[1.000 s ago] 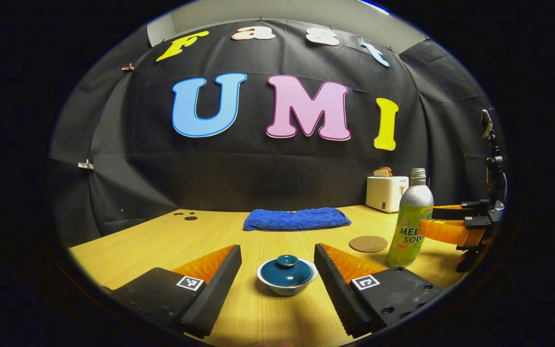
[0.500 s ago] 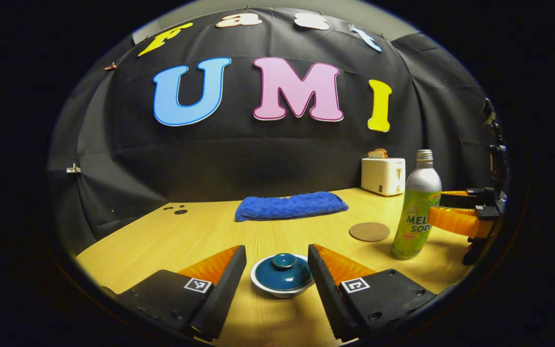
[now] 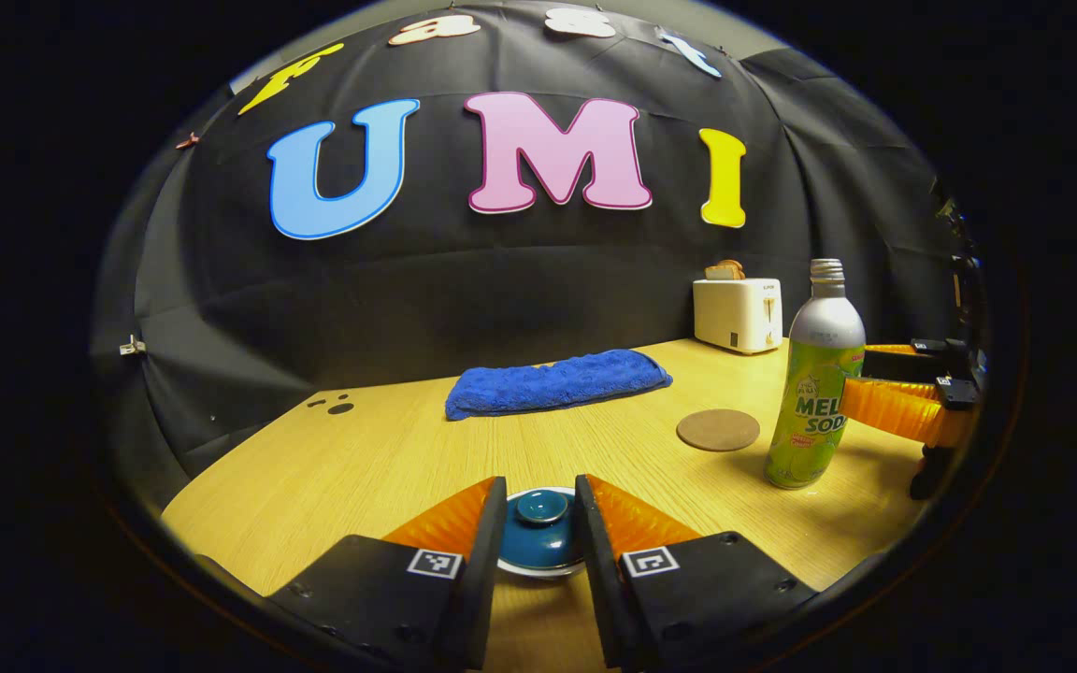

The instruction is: Open the teacup lid with one hand, grasp the water bottle and pour water into the teacup with the other hand; after pouring, place the water bottle on the coaster and then close the teacup lid.

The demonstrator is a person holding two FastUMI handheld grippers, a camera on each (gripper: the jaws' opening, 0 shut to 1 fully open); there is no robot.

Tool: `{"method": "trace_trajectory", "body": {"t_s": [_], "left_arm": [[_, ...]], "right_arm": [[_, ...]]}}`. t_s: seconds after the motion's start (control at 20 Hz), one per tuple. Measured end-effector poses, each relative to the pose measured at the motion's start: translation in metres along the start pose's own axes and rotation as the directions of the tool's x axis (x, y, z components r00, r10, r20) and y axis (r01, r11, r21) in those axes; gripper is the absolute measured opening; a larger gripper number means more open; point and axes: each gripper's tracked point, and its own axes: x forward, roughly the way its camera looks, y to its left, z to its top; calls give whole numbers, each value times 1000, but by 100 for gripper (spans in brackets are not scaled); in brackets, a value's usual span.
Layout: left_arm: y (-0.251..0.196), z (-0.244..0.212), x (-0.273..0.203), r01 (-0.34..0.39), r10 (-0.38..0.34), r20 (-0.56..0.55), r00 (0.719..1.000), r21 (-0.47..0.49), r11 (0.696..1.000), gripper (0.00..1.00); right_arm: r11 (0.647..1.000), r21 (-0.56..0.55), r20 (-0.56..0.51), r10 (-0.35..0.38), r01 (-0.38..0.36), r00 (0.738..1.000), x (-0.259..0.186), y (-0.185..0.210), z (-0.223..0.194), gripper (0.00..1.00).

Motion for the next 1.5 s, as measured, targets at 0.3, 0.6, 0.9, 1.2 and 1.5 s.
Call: {"method": "trace_trajectory", "body": {"t_s": [0.3,0.6,0.9,1.2,1.5], "left_arm": [[0,1,0,1,-1,8,1000,-4,1000,35],[16,15,-16,-50,62,125,990,-95,994,34],[28,50,-33,-35,83,209,974,-222,974,33],[57,70,-58,30,82,279,957,-376,926,33],[83,79,-82,78,68,311,948,-433,898,33]], "right_arm": [[1000,0,-1,3,-3,1000,0,-1,1,99],[1000,0,-3,3,-3,1000,3,0,0,98],[999,0,-10,-35,35,999,16,-2,-1,98],[999,-1,-10,-38,38,999,28,3,-1,81],[967,-241,-41,-93,81,995,46,2,2,78]]}}
